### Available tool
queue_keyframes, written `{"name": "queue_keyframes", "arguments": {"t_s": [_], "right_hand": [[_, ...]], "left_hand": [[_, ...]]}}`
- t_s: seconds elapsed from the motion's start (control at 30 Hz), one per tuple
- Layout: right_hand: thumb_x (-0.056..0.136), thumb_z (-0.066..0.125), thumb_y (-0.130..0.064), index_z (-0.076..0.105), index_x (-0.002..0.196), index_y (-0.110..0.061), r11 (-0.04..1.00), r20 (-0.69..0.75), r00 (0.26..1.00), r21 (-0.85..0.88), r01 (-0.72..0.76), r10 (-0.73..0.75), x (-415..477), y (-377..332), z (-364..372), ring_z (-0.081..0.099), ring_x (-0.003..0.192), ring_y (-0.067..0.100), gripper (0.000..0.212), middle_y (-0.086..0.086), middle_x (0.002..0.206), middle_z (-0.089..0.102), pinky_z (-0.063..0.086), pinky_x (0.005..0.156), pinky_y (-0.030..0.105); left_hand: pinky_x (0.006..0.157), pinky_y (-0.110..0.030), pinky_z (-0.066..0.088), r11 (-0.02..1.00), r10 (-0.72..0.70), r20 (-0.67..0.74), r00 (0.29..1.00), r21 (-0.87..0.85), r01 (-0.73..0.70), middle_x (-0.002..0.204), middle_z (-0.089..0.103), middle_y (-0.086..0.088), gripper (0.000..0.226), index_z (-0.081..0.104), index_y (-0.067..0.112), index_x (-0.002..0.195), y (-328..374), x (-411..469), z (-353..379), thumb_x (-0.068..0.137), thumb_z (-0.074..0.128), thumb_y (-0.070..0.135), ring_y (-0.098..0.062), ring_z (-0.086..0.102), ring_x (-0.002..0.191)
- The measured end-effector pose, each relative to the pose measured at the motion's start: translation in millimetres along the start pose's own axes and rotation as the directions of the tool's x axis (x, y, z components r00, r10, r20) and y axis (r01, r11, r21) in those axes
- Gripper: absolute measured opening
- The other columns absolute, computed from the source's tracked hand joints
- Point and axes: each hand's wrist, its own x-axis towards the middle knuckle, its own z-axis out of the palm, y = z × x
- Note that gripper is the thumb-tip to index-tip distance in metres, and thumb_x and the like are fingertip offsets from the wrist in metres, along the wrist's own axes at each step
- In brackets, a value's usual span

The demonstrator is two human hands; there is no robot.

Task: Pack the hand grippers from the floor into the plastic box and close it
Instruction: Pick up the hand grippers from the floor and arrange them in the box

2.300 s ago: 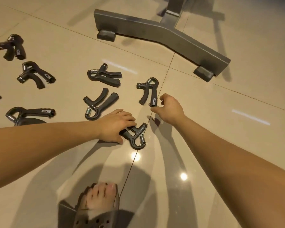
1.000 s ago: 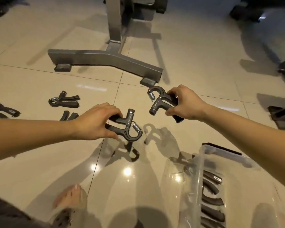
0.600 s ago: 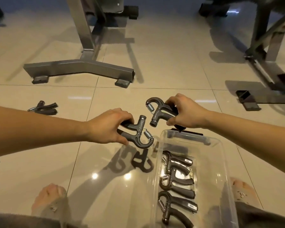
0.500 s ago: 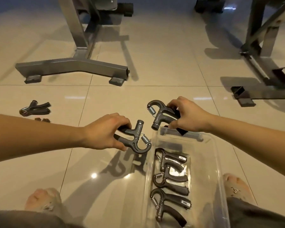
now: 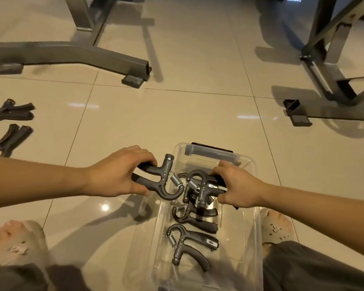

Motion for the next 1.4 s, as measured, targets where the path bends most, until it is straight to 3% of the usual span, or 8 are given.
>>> {"name": "queue_keyframes", "arguments": {"t_s": [0.27,0.37,0.57,0.93,1.03,1.13,1.27,1.4], "right_hand": [[0.077,0.073,-0.026,0.062,0.106,-0.018,1.0,-0.037,0.999,-0.002,-0.028,0.028,35.7,7.6,61.0,0.052,0.092,0.018,0.032,-0.002,0.101,0.047,0.045,0.077,0.028],[0.076,0.071,-0.017,0.06,0.114,-0.018,0.997,-0.102,0.992,0.007,-0.075,0.076,56.3,8.8,84.5,0.054,0.102,0.024,0.041,0.0,0.107,0.052,0.05,0.088,0.039],[0.079,0.071,-0.013,0.052,0.138,-0.023,0.98,-0.267,0.944,0.086,-0.177,0.194,71.0,17.3,121.2,0.054,0.115,0.023,0.063,-0.002,0.124,0.06,0.042,0.103,0.041],[0.086,0.074,-0.022,0.052,0.142,-0.02,0.974,-0.263,0.941,-0.017,-0.224,0.212,71.7,16.9,121.6,0.051,0.122,0.025,0.06,0.001,0.129,0.056,0.044,0.102,0.04],[0.09,0.071,-0.022,0.057,0.137,-0.013,0.966,-0.292,0.921,0.088,-0.244,0.259,61.3,5.4,97.1,0.055,0.123,0.026,0.05,0.004,0.133,0.06,0.046,0.104,0.038],[0.093,0.066,-0.02,0.065,0.128,-0.012,0.941,-0.394,0.866,0.264,-0.214,0.307,40.8,-18.6,55.2,0.061,0.115,0.021,0.035,0.002,0.123,0.067,0.05,0.1,0.035],[0.098,0.06,-0.031,0.073,0.104,-0.015,0.798,-0.437,0.812,0.6,-0.057,0.387,9.5,-67.1,6.0,0.068,0.085,0.019,0.022,0.001,0.092,0.074,0.057,0.081,0.039],[0.099,0.062,-0.032,0.071,0.1,-0.005,0.426,-0.251,0.844,0.904,0.03,0.475,-20.6,-109.3,-7.0,0.066,0.067,0.025,0.028,0.011,0.077,0.069,0.058,0.064,0.037]], "left_hand": [[0.078,-0.015,0.036,0.998,0.057,-0.028,0.998,0.017,-0.057,0.094,0.056,0.024,0.053,0.054,0.039,0.104,2.7,-1.3,-6.9,0.065,0.087,0.052,0.0,0.048,0.096],[0.079,-0.017,0.039,0.999,0.047,-0.036,0.998,0.015,-0.047,0.096,0.057,0.023,0.053,0.056,0.037,0.106,0.8,-2.8,-12.9,0.065,0.088,0.05,-0.002,0.049,0.097],[0.084,-0.026,0.045,1.0,0.011,-0.024,1.0,-0.011,-0.011,0.097,0.059,0.021,0.055,0.061,0.032,0.107,-6.6,-12.1,-16.4,0.064,0.089,0.051,-0.004,0.051,0.099],[0.084,-0.025,0.045,1.0,-0.006,-0.015,1.0,-0.031,0.006,0.099,0.06,0.022,0.054,0.059,0.037,0.107,-14.6,-18.2,-18.7,0.064,0.09,0.047,-0.002,0.05,0.101],[0.085,-0.027,0.045,1.0,0.01,-0.023,1.0,-0.001,-0.01,0.098,0.059,0.021,0.055,0.059,0.034,0.107,-11.2,-17.8,-23.1,0.064,0.089,0.048,-0.003,0.049,0.099],[0.085,-0.03,0.045,1.0,0.013,-0.035,0.999,0.016,-0.013,0.098,0.058,0.02,0.057,0.059,0.032,0.108,-5.5,-15.3,-29.7,0.064,0.088,0.052,-0.003,0.048,0.097],[0.085,-0.034,0.048,1.0,0.01,-0.066,0.998,0.022,-0.008,0.099,0.058,0.017,0.059,0.059,0.03,0.11,5.3,-10.2,-33.3,0.063,0.089,0.051,-0.006,0.049,0.096],[0.083,-0.03,0.047,0.998,0.055,-0.152,0.987,0.018,-0.052,0.097,0.057,0.02,0.059,0.06,0.029,0.109,23.2,-6.7,-32.0,0.063,0.089,0.052,-0.007,0.049,0.095]]}}
